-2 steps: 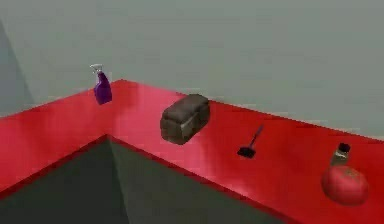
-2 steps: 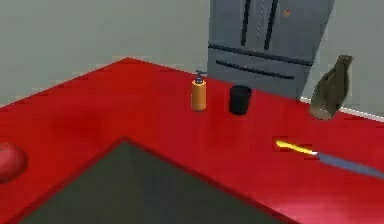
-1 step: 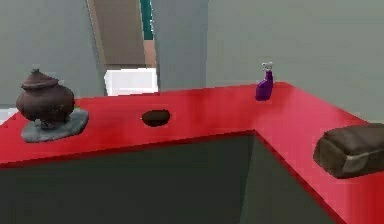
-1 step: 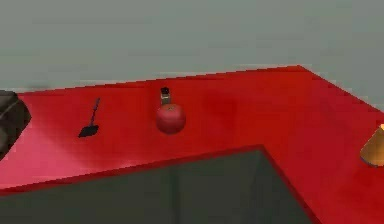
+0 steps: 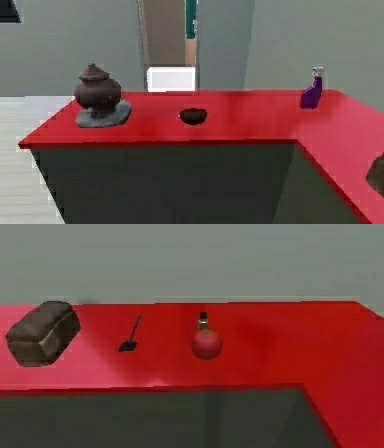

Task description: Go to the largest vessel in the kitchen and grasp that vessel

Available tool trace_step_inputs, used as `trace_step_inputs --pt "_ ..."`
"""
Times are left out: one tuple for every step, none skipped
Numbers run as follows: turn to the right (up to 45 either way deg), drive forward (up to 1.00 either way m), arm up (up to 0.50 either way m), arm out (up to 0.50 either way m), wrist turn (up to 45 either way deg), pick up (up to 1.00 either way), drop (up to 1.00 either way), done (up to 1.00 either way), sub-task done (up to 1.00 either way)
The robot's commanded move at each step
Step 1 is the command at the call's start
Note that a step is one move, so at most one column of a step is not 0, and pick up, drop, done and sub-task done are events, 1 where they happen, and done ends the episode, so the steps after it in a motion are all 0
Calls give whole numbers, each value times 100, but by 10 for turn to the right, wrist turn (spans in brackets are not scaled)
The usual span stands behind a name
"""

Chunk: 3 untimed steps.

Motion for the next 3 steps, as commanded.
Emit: trace_step_inputs --pt "0 15 0 0 0 0 0 0 0" --pt "-450 0 0 0 0 0 0 0 0" --pt "-450 0 0 0 0 0 0 0 0"
